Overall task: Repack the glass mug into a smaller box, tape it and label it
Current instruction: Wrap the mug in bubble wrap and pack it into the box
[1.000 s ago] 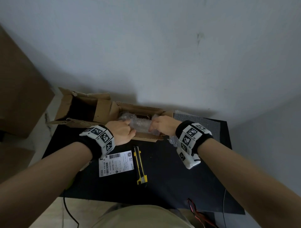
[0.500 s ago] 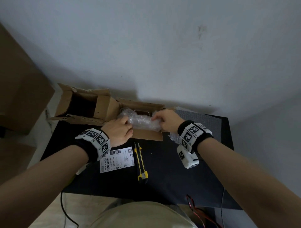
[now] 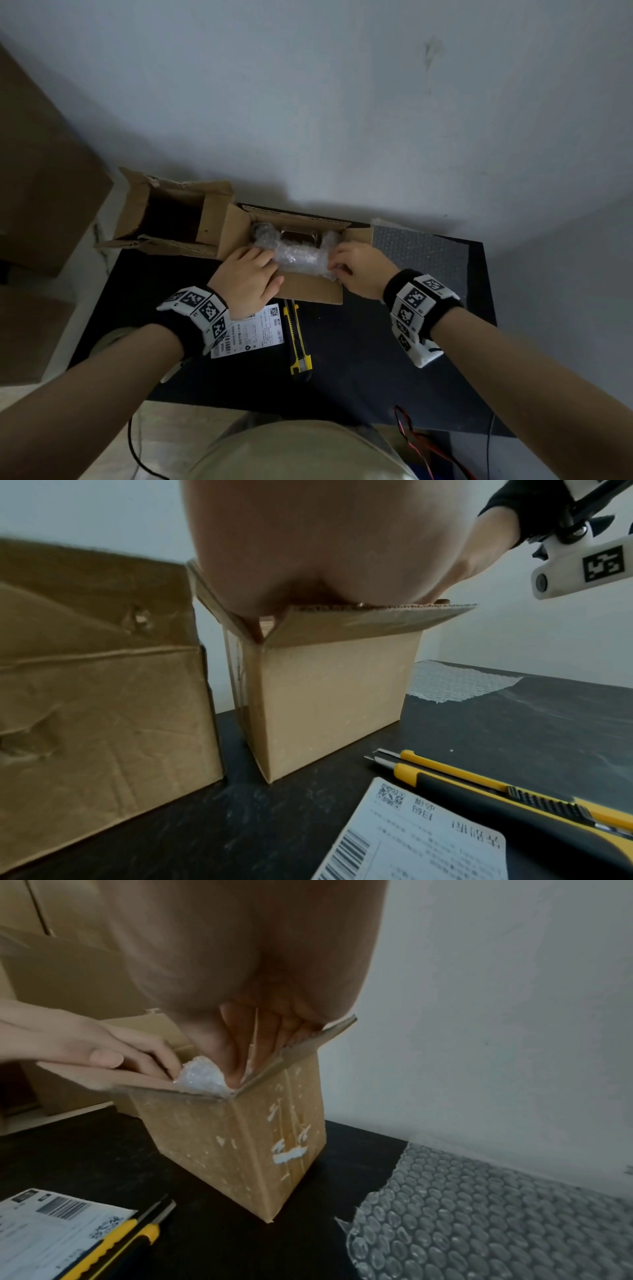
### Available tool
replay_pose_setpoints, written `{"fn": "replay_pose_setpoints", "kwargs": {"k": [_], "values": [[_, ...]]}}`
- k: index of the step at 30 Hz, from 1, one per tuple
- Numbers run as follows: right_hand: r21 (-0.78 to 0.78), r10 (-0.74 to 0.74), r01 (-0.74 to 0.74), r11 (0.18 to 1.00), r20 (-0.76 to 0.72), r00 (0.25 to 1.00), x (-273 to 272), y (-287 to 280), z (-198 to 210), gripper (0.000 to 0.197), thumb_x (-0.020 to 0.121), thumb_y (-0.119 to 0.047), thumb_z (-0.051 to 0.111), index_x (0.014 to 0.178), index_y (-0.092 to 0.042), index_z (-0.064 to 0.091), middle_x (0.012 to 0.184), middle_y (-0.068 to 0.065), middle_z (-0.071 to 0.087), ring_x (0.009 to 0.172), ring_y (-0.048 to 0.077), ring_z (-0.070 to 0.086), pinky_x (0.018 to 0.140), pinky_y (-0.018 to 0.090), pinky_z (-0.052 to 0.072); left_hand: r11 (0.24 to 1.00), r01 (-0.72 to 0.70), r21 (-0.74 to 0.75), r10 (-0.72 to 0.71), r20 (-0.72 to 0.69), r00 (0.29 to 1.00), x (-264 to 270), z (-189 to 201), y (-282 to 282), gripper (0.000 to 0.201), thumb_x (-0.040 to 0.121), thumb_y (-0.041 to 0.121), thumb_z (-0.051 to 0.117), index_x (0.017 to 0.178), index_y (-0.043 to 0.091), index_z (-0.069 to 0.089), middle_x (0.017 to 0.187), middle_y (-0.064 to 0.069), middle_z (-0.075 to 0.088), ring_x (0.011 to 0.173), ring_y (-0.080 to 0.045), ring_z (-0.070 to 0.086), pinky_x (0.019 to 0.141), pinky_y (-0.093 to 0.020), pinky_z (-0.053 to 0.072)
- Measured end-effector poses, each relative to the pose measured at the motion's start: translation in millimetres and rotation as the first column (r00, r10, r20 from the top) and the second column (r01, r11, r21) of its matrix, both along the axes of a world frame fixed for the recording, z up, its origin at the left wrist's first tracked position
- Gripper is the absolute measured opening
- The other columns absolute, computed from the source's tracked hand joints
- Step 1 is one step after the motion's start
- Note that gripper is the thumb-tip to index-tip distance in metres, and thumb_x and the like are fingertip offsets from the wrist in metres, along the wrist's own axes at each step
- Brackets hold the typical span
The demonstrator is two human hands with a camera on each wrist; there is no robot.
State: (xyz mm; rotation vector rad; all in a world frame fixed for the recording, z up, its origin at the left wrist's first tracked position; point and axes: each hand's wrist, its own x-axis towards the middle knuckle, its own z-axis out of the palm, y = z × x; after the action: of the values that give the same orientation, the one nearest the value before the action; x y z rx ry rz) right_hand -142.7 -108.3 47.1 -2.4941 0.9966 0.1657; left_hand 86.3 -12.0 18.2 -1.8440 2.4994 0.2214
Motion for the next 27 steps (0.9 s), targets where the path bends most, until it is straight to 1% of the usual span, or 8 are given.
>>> {"fn": "replay_pose_setpoints", "kwargs": {"k": [3, 5, 8, 11, 14, 17, 22, 27], "values": [[0.007, 0.062, -0.062, 0.998, 0.014, 0.998, 1.9, 1.3, -3.5, 0.04, 0.089, -0.028, 0.035, 0.098, -0.014, 0.071, 0.112, 0.002, 0.067, 0.111, 0.021, 0.055, 0.101, 0.041, 0.038, 1.0, 0.002, 0.017, -0.002, -0.008, 1.0, -0.6, -1.2, -0.7, 0.052, 0.093, 0.04, 0.026, 0.092, 0.015, 0.071, 0.099, 0.002, 0.064, 0.093, -0.016, 0.06, 0.09, -0.036, 0.046], [0.024, 0.074, -0.073, 0.997, -0.087, 0.993, 4.1, 2.0, -3.3, 0.052, 0.088, -0.035, 0.023, 0.111, -0.019, 0.067, 0.127, 0.0, 0.061, 0.13, 0.019, 0.041, 0.107, 0.04, 0.029, 0.999, -0.007, 0.038, 0.008, -0.025, 1.0, -0.3, -0.9, -2.6, 0.053, 0.094, 0.04, 0.023, 0.093, 0.015, 0.07, 0.098, 0.002, 0.065, 0.094, -0.016, 0.061, 0.094, -0.036, 0.043], [-0.021, 0.15, -0.162, 0.987, -0.283, 0.947, 5.3, 4.6, 0.2, 0.046, 0.1, -0.029, 0.022, 0.136, -0.021, 0.05, 0.146, -0.005, 0.044, 0.144, 0.017, 0.017, 0.113, 0.035, 0.012, 0.997, -0.041, 0.069, 0.046, -0.066, 0.997, 0.2, -2.1, -7.0, 0.057, 0.093, 0.043, 0.014, 0.113, 0.016, 0.061, 0.108, 0.001, 0.066, 0.105, -0.016, 0.06, 0.107, -0.035, 0.032], [-0.039, 0.172, -0.195, 0.98, -0.323, 0.931, 4.8, 6.3, 0.6, 0.045, 0.103, -0.028, 0.022, 0.142, -0.02, 0.041, 0.15, -0.007, 0.037, 0.146, 0.018, 0.012, 0.115, 0.031, 0.002, 0.994, -0.074, 0.081, 0.08, -0.075, 0.994, -2.4, -2.0, -8.3, 0.061, 0.092, 0.045, 0.006, 0.131, 0.018, 0.044, 0.106, 0.001, 0.068, 0.105, -0.014, 0.061, 0.113, -0.033, 0.022], [0.042, 0.069, -0.062, 0.997, -0.182, 0.981, 7.0, 5.4, -2.1, 0.04, 0.101, -0.028, 0.029, 0.133, -0.016, 0.051, 0.142, 0.001, 0.046, 0.143, 0.021, 0.022, 0.116, 0.033, 0.003, 0.991, -0.089, 0.095, 0.099, -0.111, 0.989, -3.5, -1.0, -9.1, 0.059, 0.093, 0.045, 0.007, 0.139, 0.02, 0.034, 0.101, 0.001, 0.069, 0.104, -0.011, 0.062, 0.117, -0.031, 0.014], [0.033, -0.036, 0.036, 0.999, 0.003, 0.999, 11.3, 10.6, -4.4, 0.039, 0.099, -0.031, 0.039, 0.133, -0.013, 0.045, 0.139, 0.005, 0.045, 0.135, 0.02, 0.034, 0.118, 0.037, 0.008, 0.993, -0.071, 0.094, 0.077, -0.062, 0.995, -2.9, -3.3, -10.6, 0.07, 0.089, 0.048, -0.002, 0.141, 0.022, 0.038, 0.13, -0.002, 0.056, 0.125, -0.015, 0.048, 0.116, -0.034, 0.016], [-0.043, 0.018, -0.018, 0.999, -0.011, 1.0, 5.0, 21.7, -15.3, 0.057, 0.099, -0.038, 0.037, 0.15, -0.017, 0.02, 0.157, 0.002, 0.019, 0.146, 0.019, 0.011, 0.115, 0.033, -0.006, 0.99, -0.079, 0.119, 0.082, -0.021, 0.996, -5.4, -5.3, -7.5, 0.075, 0.087, 0.051, -0.002, 0.139, 0.019, 0.042, 0.148, -0.009, 0.027, 0.137, -0.025, 0.027, 0.113, -0.039, 0.023], [-0.046, -0.108, 0.114, 0.992, 0.111, 0.988, 9.9, 25.4, -17.9, 0.06, 0.095, -0.035, 0.047, 0.148, -0.018, 0.025, 0.154, 0.01, 0.021, 0.141, 0.028, 0.022, 0.118, 0.043, 0.012, 0.992, -0.018, 0.123, 0.022, -0.027, 0.999, -2.9, -8.2, -10.9, 0.074, 0.091, 0.05, -0.003, 0.127, 0.017, 0.053, 0.147, -0.004, 0.04, 0.139, -0.021, 0.031, 0.115, -0.038, 0.014]]}}
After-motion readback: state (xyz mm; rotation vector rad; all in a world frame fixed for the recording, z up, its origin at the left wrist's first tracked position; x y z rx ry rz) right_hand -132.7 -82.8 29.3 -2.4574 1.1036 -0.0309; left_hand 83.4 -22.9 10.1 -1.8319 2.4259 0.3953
